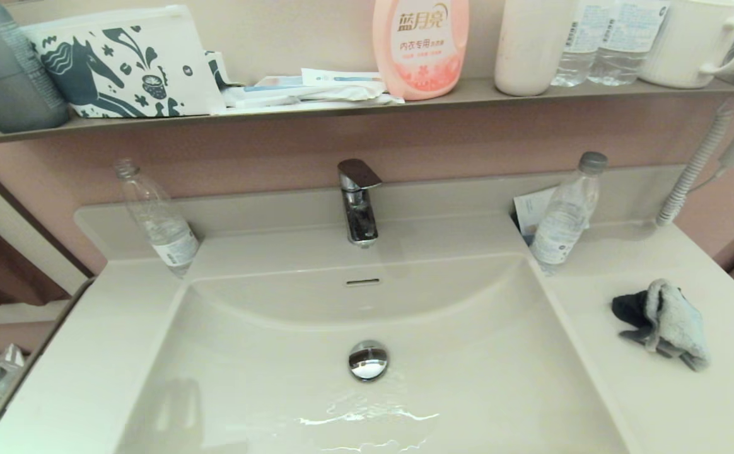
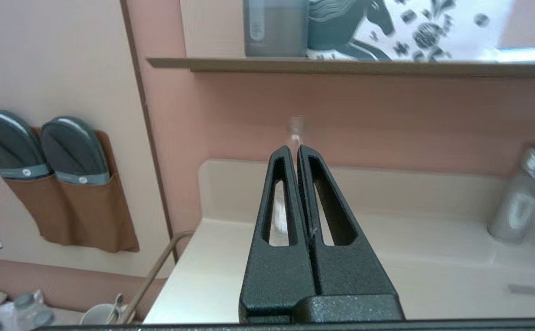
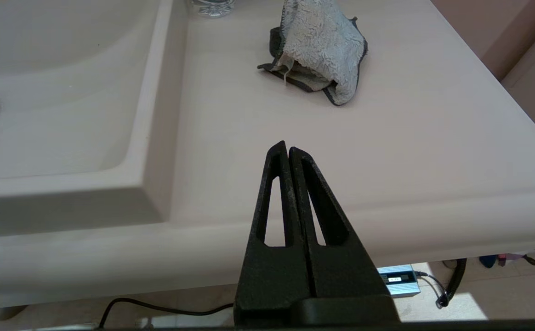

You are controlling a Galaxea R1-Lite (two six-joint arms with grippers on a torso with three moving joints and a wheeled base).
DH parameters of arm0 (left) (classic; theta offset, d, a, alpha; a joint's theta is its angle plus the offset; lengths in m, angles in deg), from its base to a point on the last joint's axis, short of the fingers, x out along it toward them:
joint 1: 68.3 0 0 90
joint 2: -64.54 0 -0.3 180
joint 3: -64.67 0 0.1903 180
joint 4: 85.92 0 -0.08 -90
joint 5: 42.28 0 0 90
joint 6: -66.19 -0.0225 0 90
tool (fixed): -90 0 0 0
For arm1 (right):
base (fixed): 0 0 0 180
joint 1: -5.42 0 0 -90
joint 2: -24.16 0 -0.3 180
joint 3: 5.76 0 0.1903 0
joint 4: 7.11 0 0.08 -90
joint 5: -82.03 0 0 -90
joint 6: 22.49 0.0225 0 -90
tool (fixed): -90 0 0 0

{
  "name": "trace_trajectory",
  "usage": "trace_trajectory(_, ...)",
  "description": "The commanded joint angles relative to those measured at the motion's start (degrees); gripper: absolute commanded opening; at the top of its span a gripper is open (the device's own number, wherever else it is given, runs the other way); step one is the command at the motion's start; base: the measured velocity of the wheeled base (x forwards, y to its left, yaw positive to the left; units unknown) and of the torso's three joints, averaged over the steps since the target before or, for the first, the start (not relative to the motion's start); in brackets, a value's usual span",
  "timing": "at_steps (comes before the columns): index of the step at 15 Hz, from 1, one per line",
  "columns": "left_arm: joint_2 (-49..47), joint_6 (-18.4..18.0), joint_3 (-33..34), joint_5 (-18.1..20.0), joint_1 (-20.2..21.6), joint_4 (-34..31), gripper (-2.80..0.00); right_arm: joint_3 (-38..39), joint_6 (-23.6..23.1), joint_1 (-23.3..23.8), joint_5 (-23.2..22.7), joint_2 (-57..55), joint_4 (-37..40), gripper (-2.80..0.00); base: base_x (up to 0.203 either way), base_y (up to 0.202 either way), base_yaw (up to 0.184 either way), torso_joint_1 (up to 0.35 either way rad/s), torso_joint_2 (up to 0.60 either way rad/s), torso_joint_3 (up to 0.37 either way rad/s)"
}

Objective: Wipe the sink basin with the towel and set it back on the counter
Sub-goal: Pick up the cloth

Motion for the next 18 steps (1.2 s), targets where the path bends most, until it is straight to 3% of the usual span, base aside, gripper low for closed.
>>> trace_trajectory(1, 13.6, 0.0, -0.05, 1.49, 0.89, -11.11, -2.8, 0.0, -0.03, -0.01, 0.0, -0.02, -0.01, -2.8, 0.0, 0.0, 0.0, 0.0, 0.0, 0.0)
trace_trajectory(4, 25.34, 0.14, -1.12, 7.49, 0.99, -35.04, -2.8, 0.0, -0.03, -0.01, 0.0, -0.02, -0.02, -2.8, 0.0, 0.0, 0.0, 0.0, 0.0, 0.0)
trace_trajectory(5, 26.77, 0.44, -0.86, 10.03, 0.99, -39.75, -2.8, 0.0, -0.03, -0.01, 0.0, -0.02, -0.07, -2.8, 0.0, 0.0, 0.0, 0.0, 0.0, 0.0)
trace_trajectory(9, 26.67, 1.43, 5.05, 14.51, 0.96, -43.11, -2.8, 0.0, -0.03, -0.01, 0.0, -0.02, -0.05, -2.8, 0.0, 0.0, 0.0, 0.0, 0.0, 0.0)
trace_trajectory(13, 26.66, 4.55, 5.05, 14.52, 1.04, -47.82, -2.8, 0.0, -0.25, -0.01, -0.02, -0.02, -0.01, -2.8, 0.0, 0.0, 0.0, 0.0, 0.0, 0.0)
trace_trajectory(18, 26.66, 4.82, 5.05, 14.52, 0.97, -47.82, -2.8, 0.0, 1.2, -0.02, 0.0, -0.02, -0.1, -2.8, 0.0, 0.0, 0.0, 0.0, 0.0, 0.0)
